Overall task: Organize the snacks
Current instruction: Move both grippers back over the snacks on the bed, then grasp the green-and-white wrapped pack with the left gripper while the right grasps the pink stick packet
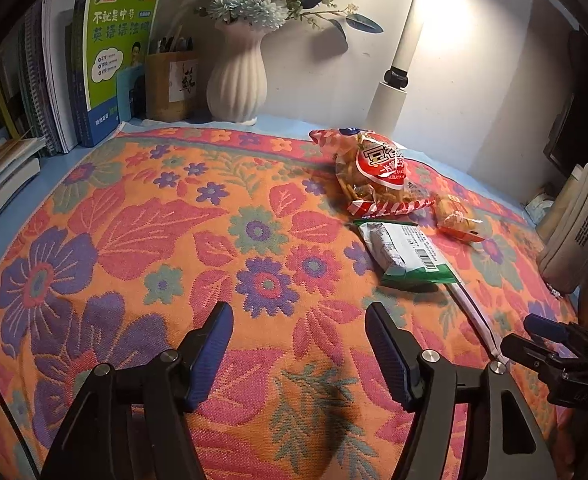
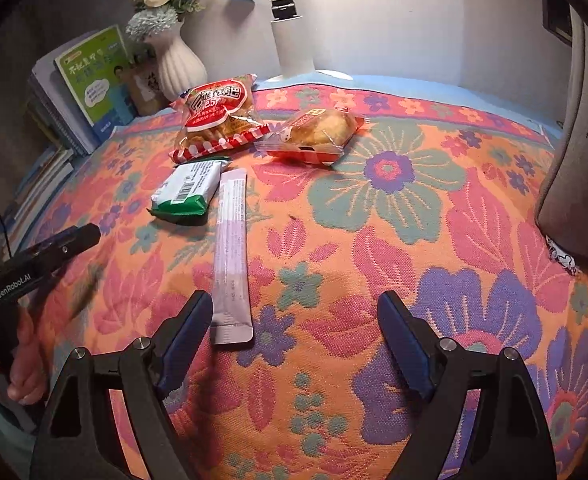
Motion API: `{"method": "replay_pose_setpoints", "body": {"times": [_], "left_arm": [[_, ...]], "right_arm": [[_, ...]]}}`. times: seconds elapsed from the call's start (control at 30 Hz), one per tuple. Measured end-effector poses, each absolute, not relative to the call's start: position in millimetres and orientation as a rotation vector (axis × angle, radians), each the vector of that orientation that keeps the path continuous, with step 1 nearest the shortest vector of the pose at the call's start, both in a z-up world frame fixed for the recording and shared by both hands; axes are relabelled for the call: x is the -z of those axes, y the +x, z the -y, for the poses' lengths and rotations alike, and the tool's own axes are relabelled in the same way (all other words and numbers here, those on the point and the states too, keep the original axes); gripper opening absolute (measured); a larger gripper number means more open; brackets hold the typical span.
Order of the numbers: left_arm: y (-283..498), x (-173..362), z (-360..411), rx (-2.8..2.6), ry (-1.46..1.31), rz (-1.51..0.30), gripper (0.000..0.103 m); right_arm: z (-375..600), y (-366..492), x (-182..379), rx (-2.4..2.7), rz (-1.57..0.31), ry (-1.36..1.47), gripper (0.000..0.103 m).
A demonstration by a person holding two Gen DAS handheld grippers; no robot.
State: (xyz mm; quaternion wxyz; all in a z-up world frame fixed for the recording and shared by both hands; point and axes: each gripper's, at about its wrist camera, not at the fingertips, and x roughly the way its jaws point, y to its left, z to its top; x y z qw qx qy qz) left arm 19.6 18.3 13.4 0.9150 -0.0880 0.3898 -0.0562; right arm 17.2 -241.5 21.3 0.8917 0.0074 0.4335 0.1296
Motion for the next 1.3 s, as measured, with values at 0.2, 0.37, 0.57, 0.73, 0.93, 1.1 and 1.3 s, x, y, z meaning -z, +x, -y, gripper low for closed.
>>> {"method": "replay_pose_setpoints", "body": {"times": [0.2, 0.37, 0.57, 0.73, 0.93, 1.1, 1.3], "left_arm": [[42.2, -22.3, -10.2, 0.294, -0.303, -0.926, 0.066], [61.1, -50.7, 17.7, 0.277, -0.211, -0.849, 0.066], [85.1, -36.6, 41.5, 0.273, -0.163, -0.883, 0.066], [95.9, -28.3, 58.1, 0.255, -0.121, -0.904, 0.066], [103.3, -17.3, 78.3, 0.243, -0.058, -0.918, 0.066], [104.2, -10.0, 88.2, 0.206, 0.004, -0.915, 0.052], [79.2, -18.3, 84.3, 0.198, 0.015, -0.873, 0.049]], "right_arm": [[227.9, 22.0, -24.9, -0.353, -0.924, 0.04, 0.081], [203.5, 31.0, -19.3, -0.313, -0.927, -0.069, 0.05], [193.7, 34.3, -17.5, -0.27, -0.903, -0.158, 0.032], [207.8, 24.8, -18.4, -0.233, -0.893, -0.167, 0.024], [247.2, 11.0, -19.8, -0.195, -0.891, -0.085, 0.023], [253.3, 12.4, -20.1, -0.234, -0.898, -0.016, 0.026], [244.0, 12.0, -19.8, -0.247, -0.897, -0.05, 0.037]]}}
